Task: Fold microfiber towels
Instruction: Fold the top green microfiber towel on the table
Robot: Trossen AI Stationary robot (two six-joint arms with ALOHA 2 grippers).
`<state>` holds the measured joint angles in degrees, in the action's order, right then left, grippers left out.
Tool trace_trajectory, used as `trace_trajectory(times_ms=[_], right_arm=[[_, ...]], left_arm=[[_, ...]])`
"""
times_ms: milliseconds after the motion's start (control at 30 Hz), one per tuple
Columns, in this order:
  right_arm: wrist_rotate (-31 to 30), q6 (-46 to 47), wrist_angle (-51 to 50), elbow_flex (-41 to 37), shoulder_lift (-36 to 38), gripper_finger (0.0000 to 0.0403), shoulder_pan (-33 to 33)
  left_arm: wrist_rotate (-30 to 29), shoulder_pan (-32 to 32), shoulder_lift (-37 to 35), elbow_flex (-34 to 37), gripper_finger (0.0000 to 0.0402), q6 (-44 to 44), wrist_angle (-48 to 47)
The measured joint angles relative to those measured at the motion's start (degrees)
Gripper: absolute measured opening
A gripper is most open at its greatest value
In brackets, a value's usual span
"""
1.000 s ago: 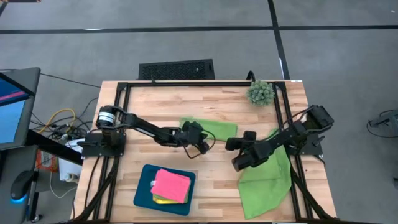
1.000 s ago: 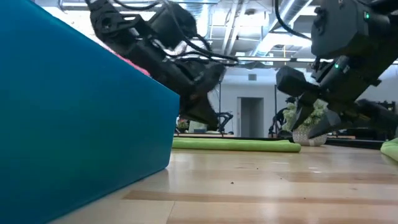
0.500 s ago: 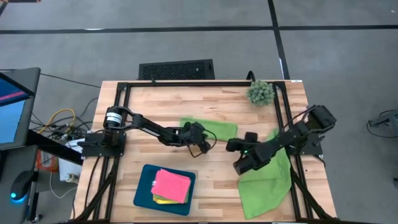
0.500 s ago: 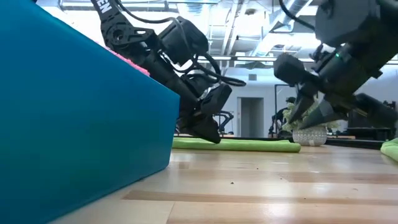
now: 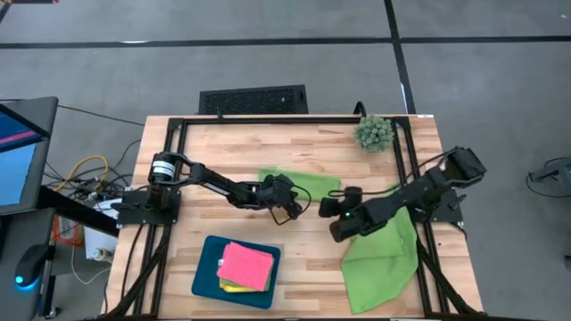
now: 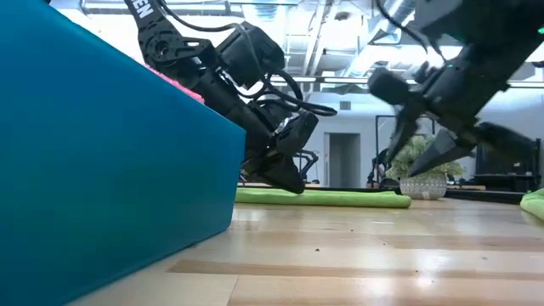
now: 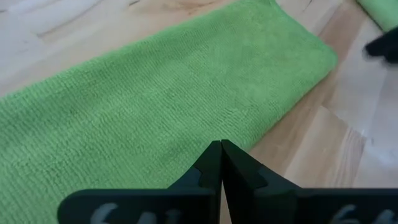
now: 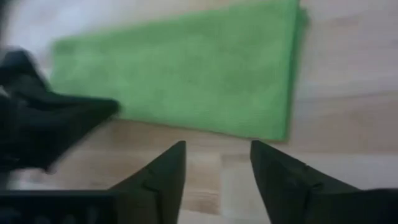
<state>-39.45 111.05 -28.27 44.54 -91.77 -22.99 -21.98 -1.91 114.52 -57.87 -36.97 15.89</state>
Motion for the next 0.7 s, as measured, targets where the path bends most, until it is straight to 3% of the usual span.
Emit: trace_trajectory(times_ms=[200,600,700], right_arm=[[3.4,2.2,0.5,-0.1,-4.2,0.0238,1.0],[3.6,1.2,-2.9,0.0,-6.6,0.0239,4.0],[3.3,-3.2,-0.1,0.1,-8.1,0.0239,5.2]], left_arm=[[0.6,0.0,0.0,0.0,0.0,-0.3,-0.1],[0.6,0.0,0.0,0.0,0.0,-0.8,0.1],[0.6,0.0,0.0,0.0,0.0,-0.8,-0.2]])
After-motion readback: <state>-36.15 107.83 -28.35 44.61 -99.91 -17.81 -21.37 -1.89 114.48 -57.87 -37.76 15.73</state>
